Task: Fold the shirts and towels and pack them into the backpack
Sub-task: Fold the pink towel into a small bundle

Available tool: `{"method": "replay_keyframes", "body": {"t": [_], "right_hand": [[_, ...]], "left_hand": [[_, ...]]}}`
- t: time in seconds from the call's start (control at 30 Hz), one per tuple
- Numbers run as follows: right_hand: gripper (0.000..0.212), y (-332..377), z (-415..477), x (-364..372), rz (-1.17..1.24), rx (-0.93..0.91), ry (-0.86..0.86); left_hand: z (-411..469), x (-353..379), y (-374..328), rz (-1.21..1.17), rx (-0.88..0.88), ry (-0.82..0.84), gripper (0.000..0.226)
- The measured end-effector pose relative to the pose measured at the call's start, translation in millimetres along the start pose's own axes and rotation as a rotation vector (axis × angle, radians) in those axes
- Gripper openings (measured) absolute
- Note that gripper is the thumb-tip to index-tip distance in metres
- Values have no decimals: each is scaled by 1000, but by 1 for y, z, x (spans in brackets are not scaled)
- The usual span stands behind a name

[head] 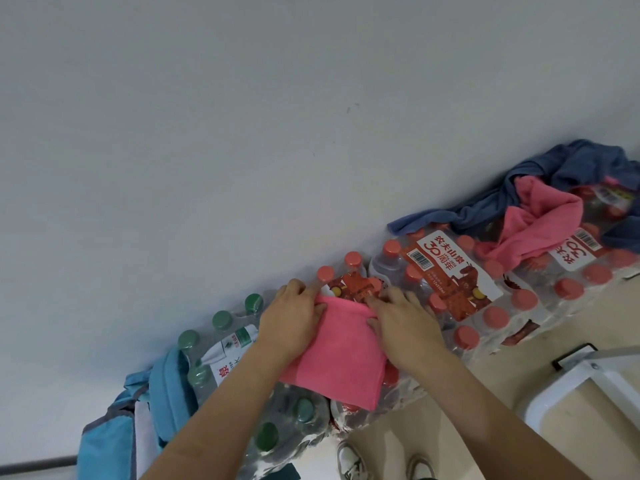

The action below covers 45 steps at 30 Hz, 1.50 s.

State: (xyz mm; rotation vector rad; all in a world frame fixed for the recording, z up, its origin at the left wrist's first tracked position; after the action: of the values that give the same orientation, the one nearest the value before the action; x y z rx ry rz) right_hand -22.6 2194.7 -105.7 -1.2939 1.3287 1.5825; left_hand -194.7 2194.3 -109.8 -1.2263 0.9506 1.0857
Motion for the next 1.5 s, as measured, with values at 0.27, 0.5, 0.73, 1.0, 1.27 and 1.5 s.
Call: {"method": "replay_keyframes", "body": {"t": [0.27, 0.5, 0.73, 1.0, 1.27, 1.5], "right_hand": [[24, 3, 14, -9, 5, -62, 33], [38, 0, 33, -5, 166, -80, 317], [24, 4, 29, -3, 431, -45, 511], [25, 32, 46, -115, 487, -265, -156], [34, -4, -4, -27, 50, -533, -236], [33, -38, -10, -13, 316, -375, -44]], "left_hand": [[0, -9, -3, -156, -18, 40, 12], [-10, -5, 5, -464, -212, 212, 31], [-19, -29, 12, -799, -341, 132, 33], [-3, -117, -12, -904, -289, -413, 54], [-60, -15, -40, -241, 175, -138, 60], [-75, -10, -41, -306, 52, -133, 40]]}}
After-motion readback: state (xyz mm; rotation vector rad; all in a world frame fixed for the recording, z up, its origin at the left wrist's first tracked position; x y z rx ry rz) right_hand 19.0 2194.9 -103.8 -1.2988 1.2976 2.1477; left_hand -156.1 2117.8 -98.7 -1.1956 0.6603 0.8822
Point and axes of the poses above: each hand's wrist, its own z-axis towards the middle knuckle, its own x-axis out of the palm, y = z × x, the point moved 6 cm from there along z, towards the middle knuckle, and after that the axes turned 15 degrees about -y, right-handed, at the moved point
